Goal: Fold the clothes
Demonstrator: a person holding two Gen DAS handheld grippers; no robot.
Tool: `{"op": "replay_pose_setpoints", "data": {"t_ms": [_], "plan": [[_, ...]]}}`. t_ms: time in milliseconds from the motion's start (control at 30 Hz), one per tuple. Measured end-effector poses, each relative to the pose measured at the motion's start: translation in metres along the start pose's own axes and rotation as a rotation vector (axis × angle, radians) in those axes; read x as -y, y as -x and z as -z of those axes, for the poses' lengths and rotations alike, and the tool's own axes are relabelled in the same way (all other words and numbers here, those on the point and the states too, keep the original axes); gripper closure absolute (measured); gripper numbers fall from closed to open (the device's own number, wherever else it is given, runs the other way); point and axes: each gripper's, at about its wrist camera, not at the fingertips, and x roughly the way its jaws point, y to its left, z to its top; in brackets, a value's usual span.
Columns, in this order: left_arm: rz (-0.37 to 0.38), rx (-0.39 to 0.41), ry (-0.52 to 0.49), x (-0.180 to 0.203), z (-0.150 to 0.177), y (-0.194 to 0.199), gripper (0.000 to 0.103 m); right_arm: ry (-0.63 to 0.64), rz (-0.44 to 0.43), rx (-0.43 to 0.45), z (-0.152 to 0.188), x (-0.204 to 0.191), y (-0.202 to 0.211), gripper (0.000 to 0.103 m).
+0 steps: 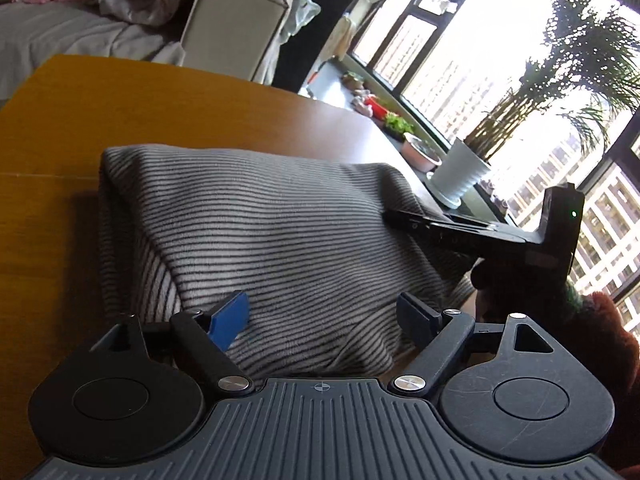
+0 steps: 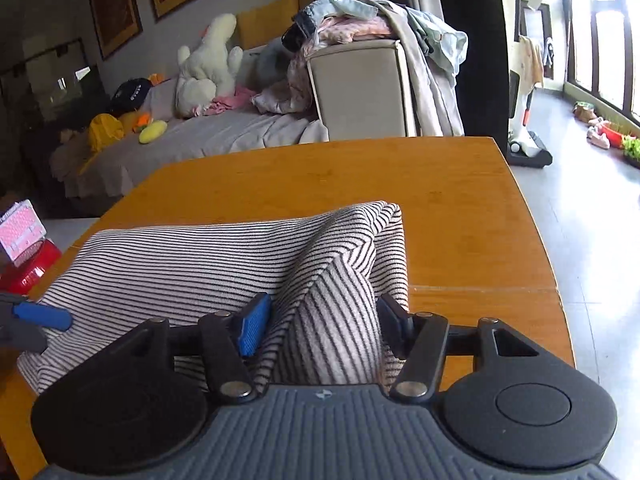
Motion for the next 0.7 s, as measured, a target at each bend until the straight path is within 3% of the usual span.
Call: {"op": "replay_pose_setpoints", "data": {"t_ms": [133,333,500,567,633,667,700], "plan": [[-0.034,-0.002,-0.008,-0.015,-0.028,-0.016,0.028,0.062,0.014,0.003,0.028,-0.022,0.029,0.044],[-0.107,0.011,-0.056,-0.023,-0.073,-0.054,0.028,0.104,-0.098,-0.014,0.051,-0.058,0.070,0.038],[-0.131,0.029,-0.090,-0.008,-0.073,-0.049,0.015,0.146,0.005,0.104,0.030,-0.046,0.111,0.022],[-0.123,0.040,-0.103,0.001,-0.063,-0.033,0.013,0.110,0.032,0.138,0.018,-0.033,0.114,0.022],[-0.079,0.040,-0.084,0.006,-0.053,-0.017,0.011,0.095,0.035,0.149,0.008,-0.027,0.103,0.035],[-0.059,0.033,-0.075,0.009,-0.048,-0.012,0.012,0.095,0.019,0.145,0.005,-0.026,0.094,0.053],[-0.040,0.022,-0.071,0.012,-0.042,-0.007,0.015,0.090,0.006,0.132,0.004,-0.027,0.082,0.060]]}}
